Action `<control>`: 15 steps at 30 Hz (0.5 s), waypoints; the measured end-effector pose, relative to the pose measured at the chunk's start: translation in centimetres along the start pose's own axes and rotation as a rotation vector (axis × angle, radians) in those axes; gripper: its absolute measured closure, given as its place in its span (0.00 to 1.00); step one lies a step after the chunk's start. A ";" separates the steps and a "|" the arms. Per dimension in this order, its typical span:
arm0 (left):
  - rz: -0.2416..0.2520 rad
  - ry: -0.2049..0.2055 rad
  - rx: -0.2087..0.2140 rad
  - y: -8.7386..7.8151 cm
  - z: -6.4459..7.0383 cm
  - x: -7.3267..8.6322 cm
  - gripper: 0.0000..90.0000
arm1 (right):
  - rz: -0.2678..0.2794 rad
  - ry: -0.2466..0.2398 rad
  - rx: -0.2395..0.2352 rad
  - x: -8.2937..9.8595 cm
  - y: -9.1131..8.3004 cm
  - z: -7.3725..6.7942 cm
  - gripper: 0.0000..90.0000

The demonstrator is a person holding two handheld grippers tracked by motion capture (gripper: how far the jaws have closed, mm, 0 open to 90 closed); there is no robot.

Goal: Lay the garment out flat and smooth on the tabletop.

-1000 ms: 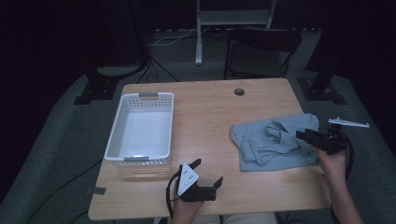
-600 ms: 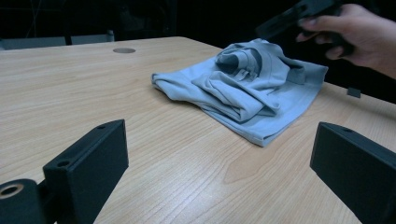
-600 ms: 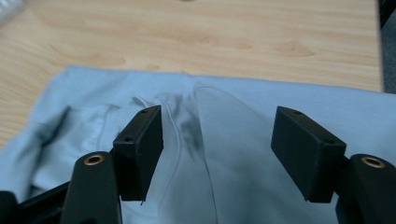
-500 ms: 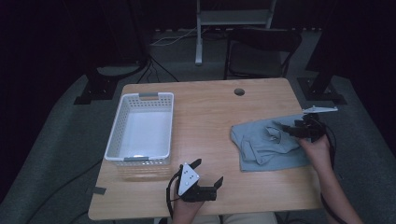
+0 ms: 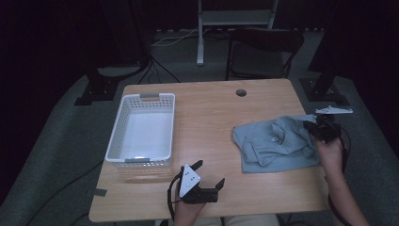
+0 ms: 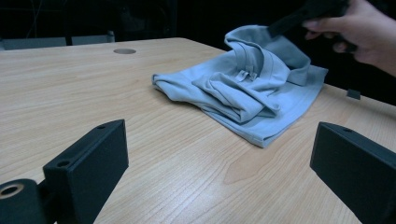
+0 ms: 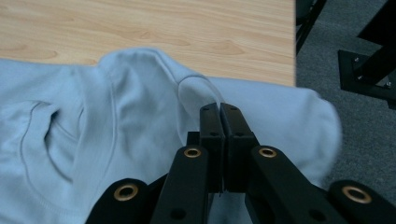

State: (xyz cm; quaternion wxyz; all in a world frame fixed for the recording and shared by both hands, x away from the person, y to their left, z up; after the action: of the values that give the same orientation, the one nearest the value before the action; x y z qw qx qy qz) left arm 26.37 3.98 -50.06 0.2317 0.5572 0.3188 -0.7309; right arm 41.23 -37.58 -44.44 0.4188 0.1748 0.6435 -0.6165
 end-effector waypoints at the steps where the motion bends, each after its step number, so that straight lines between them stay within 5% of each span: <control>1: -0.001 0.000 0.001 0.0 0.0 0.0 0.05 | 0.002 0.006 0.000 0.2 -0.5 0.3 0.98; 9: 0.001 -0.002 -0.001 0.0 0.0 0.0 0.05 | -0.022 0.016 -0.030 3.8 -3.5 2.1 0.98; 15: -0.002 -0.007 0.000 0.0 -0.1 0.0 0.05 | -0.093 0.077 -0.035 6.9 -3.0 4.2 0.98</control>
State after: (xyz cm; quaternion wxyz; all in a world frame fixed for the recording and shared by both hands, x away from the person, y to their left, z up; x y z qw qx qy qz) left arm 26.43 3.99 -50.07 0.2319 0.5542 0.3186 -0.7332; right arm 36.28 -44.11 -47.20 0.3675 0.1608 0.6774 -0.6167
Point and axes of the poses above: each handheld gripper's, and its own axes: y roughly forward along the jaws, x roughly out of its underside, z roughly to its right, the point moved 4 cm from there along y, roughly forward along the jaws, and after that the axes turned 6 degrees about -y, right-handed, at the moved point
